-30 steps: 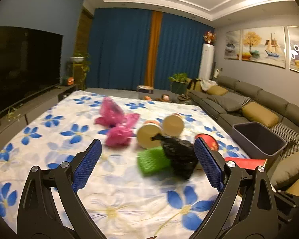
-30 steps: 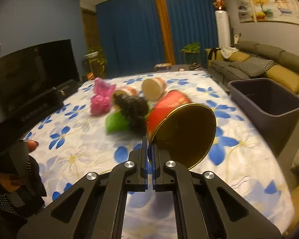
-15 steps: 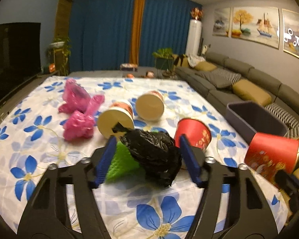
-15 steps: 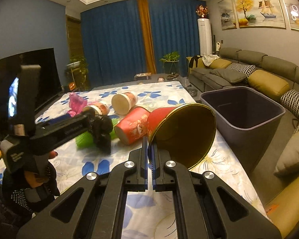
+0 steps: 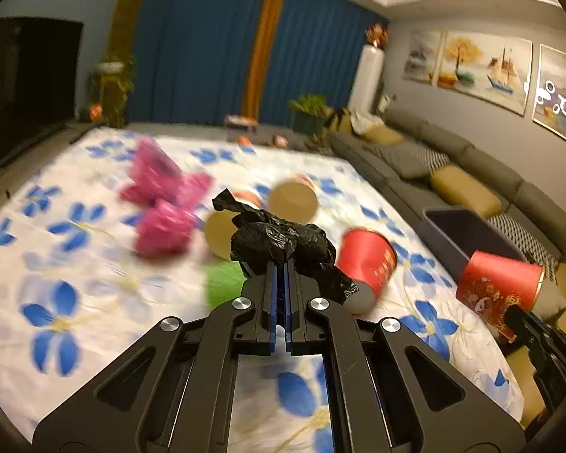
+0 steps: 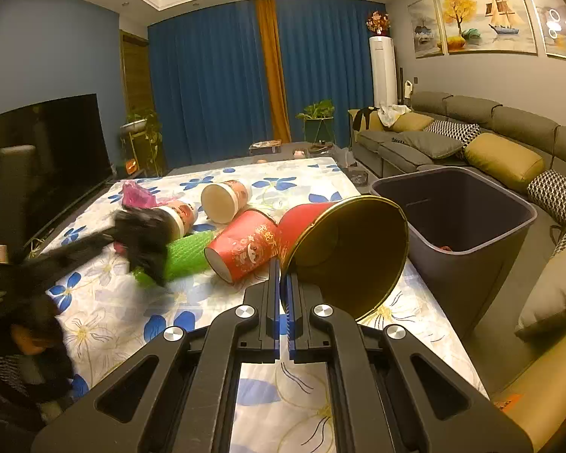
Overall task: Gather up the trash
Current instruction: 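Grasp the black plastic bag with the left tool while the right tool holds the red cup, then carry the black bag and red cup over the grey bin and open both tools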
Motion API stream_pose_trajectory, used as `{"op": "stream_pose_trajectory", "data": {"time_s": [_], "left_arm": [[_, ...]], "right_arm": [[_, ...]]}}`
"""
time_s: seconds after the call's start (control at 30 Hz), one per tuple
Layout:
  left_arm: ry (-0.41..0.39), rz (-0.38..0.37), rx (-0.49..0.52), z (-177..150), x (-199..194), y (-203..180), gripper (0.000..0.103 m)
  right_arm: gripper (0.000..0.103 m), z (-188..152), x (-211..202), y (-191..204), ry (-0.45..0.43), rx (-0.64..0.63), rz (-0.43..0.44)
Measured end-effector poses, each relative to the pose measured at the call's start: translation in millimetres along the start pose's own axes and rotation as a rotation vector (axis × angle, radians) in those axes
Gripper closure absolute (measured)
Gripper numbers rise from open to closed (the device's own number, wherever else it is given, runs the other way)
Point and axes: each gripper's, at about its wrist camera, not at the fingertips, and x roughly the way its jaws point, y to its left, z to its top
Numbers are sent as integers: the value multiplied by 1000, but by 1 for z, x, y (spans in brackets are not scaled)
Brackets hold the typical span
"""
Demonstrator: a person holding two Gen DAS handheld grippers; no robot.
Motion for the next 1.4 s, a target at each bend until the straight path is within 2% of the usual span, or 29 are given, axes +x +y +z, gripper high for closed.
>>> {"op": "stream_pose_trajectory", "data": {"time_s": [0.27,0.4,0.57,0.87,1.4], "left_arm": [[-123,155,32,17,-51,31,101],[-142,170,7,23,-60,39,101],[-139,131,17,24,-58,30,101],[-141,56,84,27,-44,-15,101],[-137,-91,198,41,-5,-115,101]], "right_arm": [[99,3,-1,2,-14,1,23],[99,7,-5,3,-27,-9,31],[99,14,-7,3,-46,-26,30],[99,25,-8,-6,-78,-57,2],[99,52,-2,-66,-132,-65,-112]]}}
